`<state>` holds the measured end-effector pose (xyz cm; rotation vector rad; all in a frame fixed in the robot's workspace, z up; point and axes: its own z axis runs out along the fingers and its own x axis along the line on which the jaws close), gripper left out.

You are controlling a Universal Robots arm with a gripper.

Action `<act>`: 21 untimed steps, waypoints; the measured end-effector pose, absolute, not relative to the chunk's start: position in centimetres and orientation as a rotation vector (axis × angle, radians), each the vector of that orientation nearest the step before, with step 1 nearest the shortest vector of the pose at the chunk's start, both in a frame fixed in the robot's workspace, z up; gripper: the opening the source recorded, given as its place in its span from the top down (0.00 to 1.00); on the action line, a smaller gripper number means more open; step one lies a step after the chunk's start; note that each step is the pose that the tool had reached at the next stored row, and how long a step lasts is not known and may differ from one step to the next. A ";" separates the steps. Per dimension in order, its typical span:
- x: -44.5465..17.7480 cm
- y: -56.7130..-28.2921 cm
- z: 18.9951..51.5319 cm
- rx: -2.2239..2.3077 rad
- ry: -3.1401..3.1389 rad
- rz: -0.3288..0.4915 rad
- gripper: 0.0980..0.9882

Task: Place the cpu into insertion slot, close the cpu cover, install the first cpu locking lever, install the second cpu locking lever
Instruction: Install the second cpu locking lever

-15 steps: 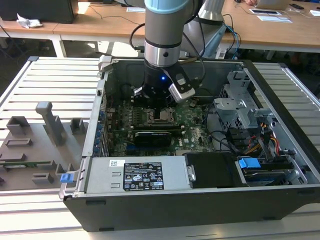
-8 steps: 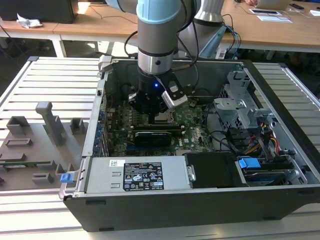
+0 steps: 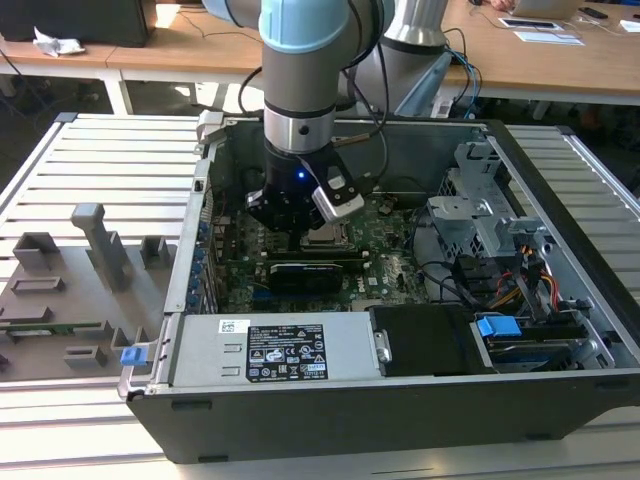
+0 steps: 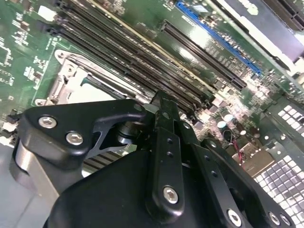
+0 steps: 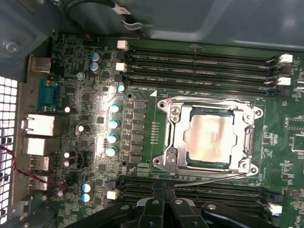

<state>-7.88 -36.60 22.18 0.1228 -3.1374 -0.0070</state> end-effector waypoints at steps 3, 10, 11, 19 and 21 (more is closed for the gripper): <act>-8.1 -36.7 22.0 0.123 -3.137 -0.007 0.99; -8.2 -36.5 20.6 0.131 -3.137 -0.008 0.99; -8.2 -36.4 20.6 0.135 -3.137 -0.012 0.99; -8.2 -35.9 20.5 0.184 -3.136 -0.078 0.99; -8.2 -35.8 20.3 0.193 -3.135 -0.090 0.99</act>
